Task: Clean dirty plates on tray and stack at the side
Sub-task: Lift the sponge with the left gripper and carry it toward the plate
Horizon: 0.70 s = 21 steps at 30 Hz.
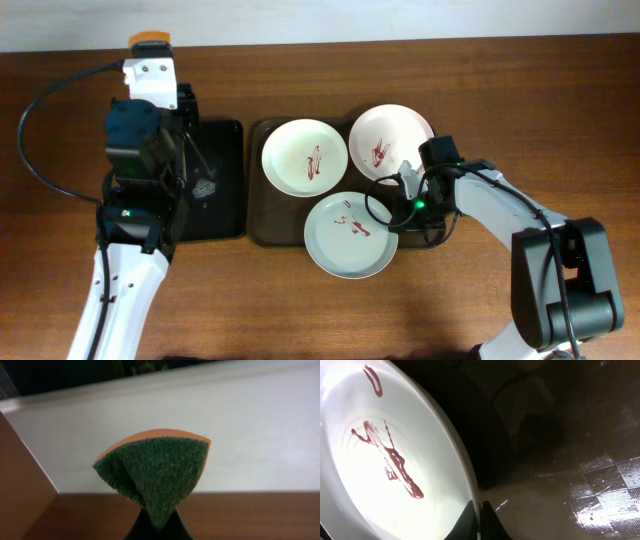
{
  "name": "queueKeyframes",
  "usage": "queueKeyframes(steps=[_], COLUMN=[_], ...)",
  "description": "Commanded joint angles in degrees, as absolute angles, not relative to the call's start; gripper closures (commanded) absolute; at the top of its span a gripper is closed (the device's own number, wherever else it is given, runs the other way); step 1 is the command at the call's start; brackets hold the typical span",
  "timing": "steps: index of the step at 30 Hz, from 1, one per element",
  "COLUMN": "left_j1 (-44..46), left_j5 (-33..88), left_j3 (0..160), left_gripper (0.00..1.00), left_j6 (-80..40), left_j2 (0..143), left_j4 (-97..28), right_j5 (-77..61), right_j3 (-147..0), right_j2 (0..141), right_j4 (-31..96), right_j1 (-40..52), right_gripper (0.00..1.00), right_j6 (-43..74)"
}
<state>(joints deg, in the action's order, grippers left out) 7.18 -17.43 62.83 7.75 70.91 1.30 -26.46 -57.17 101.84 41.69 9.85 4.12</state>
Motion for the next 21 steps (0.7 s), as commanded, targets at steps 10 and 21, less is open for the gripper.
queueKeyframes(steps=[10,21], left_j1=[7.35,7.35], left_j5=[-12.21,-8.78], left_j3=[63.90,63.90], left_gripper=[1.00,1.00], left_j6=[8.21,6.72], left_j2=[80.73,91.94], left_j4=[-24.49,-34.00], right_j5=[-26.35,-26.33], right_j3=[-57.98,-57.98], right_j2=[102.06,102.06], right_j4=[41.60,41.74], right_j1=[10.17,10.17], right_gripper=[0.96,0.96], right_j6=[3.92,3.92])
